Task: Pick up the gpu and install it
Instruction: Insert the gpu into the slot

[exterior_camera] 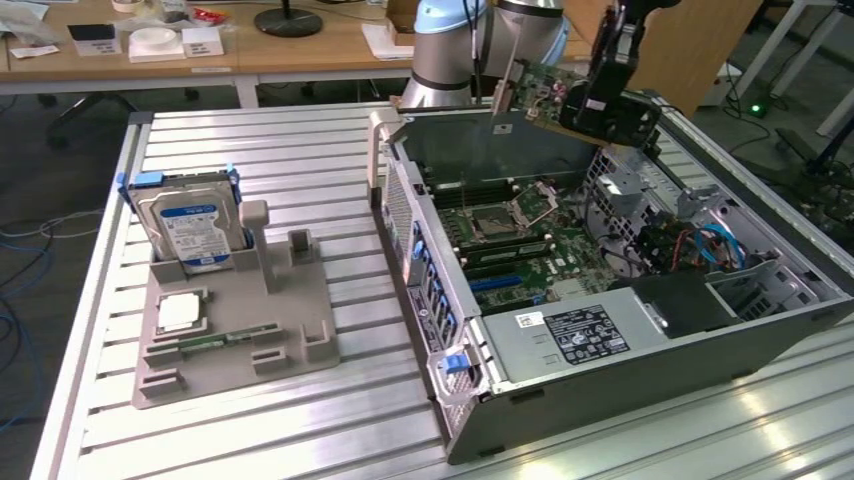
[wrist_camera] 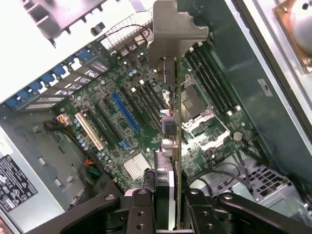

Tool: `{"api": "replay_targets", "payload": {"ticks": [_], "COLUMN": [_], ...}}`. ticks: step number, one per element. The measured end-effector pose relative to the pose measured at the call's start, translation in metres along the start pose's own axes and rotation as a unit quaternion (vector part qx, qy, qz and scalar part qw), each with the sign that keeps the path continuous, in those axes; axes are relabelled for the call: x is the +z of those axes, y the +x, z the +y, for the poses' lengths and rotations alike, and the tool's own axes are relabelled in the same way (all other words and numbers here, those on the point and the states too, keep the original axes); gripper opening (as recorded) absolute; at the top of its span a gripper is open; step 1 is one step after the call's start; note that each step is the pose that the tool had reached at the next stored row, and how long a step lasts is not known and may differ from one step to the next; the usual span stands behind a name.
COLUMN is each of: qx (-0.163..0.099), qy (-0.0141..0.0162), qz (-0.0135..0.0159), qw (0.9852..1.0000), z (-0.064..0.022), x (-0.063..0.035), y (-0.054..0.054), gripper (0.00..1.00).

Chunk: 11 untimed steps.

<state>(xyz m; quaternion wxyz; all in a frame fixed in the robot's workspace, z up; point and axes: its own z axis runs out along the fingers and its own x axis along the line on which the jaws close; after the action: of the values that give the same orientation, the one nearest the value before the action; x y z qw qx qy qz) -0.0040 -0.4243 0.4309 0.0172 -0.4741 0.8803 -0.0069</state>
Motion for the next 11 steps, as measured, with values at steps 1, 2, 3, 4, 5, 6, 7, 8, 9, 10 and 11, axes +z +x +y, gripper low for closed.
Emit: {"api": "replay_targets", "payload": {"ticks": [1,2,3,4,5,6,7,8,9,10,11], "qx": [-0.008,-0.016,-0.023,-0.031,-0.039,-0.047,-0.054,-0.061,-0.069,-0.076,-0.084], "qy": [-0.0002,-0.0004,-0.0006,-0.0008,-0.0009,-0.0011,-0.0013,-0.0015,-0.0016,-0.0018,-0.0020], "qz": [-0.0002,-0.0005,-0.0007,-0.0009,-0.0011,-0.0013,-0.0015,-0.0017,-0.0019,-0.0022,-0.0024], "qw": [1.0000,0.9999,0.9997,0.9995,0.9992,0.9989,0.9985,0.9981,0.9976,0.9971,0.9965], "z": [0.0000,0.0000,0.0000,0.0000,0.0000,0.0000,0.0000,0.0000,0.0000,0.0000,0.0000], "x": [0.0000,0.0000,0.0000,0.0000,0.0000,0.0000,0.0000,0.0000,0.0000,0.0000,0.0000], "y": [0.0000,0.0000,0.0000,0.0000,0.0000,0.0000,0.0000,0.0000,0.0000,0.0000,0.0000], "gripper": [0.28,0.28,0.28,0.28,0.28,0.28,0.28,0.28,0.28,0.28,0.28]}}
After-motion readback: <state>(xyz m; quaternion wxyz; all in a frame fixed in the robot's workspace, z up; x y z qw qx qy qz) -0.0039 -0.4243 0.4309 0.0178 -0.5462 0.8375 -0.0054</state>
